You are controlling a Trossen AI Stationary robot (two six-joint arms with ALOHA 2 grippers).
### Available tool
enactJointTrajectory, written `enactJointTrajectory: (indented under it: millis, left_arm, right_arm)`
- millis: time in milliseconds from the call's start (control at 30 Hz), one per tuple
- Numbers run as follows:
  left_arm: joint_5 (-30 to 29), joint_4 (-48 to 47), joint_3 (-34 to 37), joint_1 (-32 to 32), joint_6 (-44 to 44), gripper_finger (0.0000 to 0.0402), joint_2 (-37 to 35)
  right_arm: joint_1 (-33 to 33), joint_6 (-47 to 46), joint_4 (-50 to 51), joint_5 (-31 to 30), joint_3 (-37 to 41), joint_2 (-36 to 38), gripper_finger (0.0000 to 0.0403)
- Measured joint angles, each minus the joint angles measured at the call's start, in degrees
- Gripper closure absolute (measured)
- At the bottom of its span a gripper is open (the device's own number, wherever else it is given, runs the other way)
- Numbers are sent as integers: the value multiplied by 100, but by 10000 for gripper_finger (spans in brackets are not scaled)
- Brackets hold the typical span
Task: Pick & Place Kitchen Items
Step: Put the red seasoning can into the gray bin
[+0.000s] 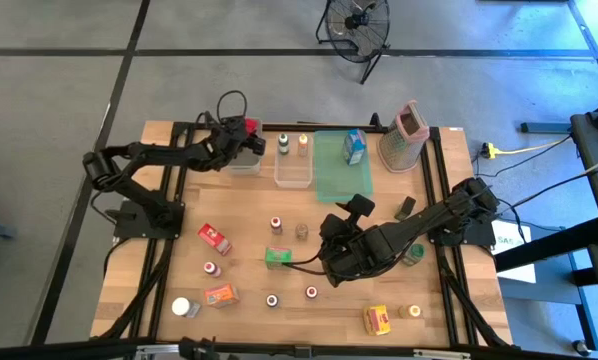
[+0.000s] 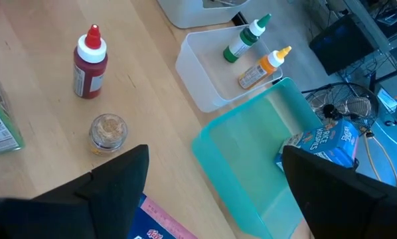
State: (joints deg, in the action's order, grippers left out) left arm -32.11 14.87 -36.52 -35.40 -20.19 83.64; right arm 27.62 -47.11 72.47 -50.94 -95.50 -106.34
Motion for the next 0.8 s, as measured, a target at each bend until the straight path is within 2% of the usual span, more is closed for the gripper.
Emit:
enactJointTrajectory:
  millis: [233,367,500,800]
  left_arm:
    - [-88,-72,-391,44,37,184,438]
    - [-417,-447,-414,40,182,184,508]
    - [-262,-442,-417,42,153,184,335]
    - [-124,-502,-417,48,779,184,176]
  right_arm:
    - [0,0,17,19,0,0,55]
    - [0,0,20,22,-2,-2,55]
    - [0,0,61,24,-2,-2,55]
    - [0,0,61,21,-2,-2,55]
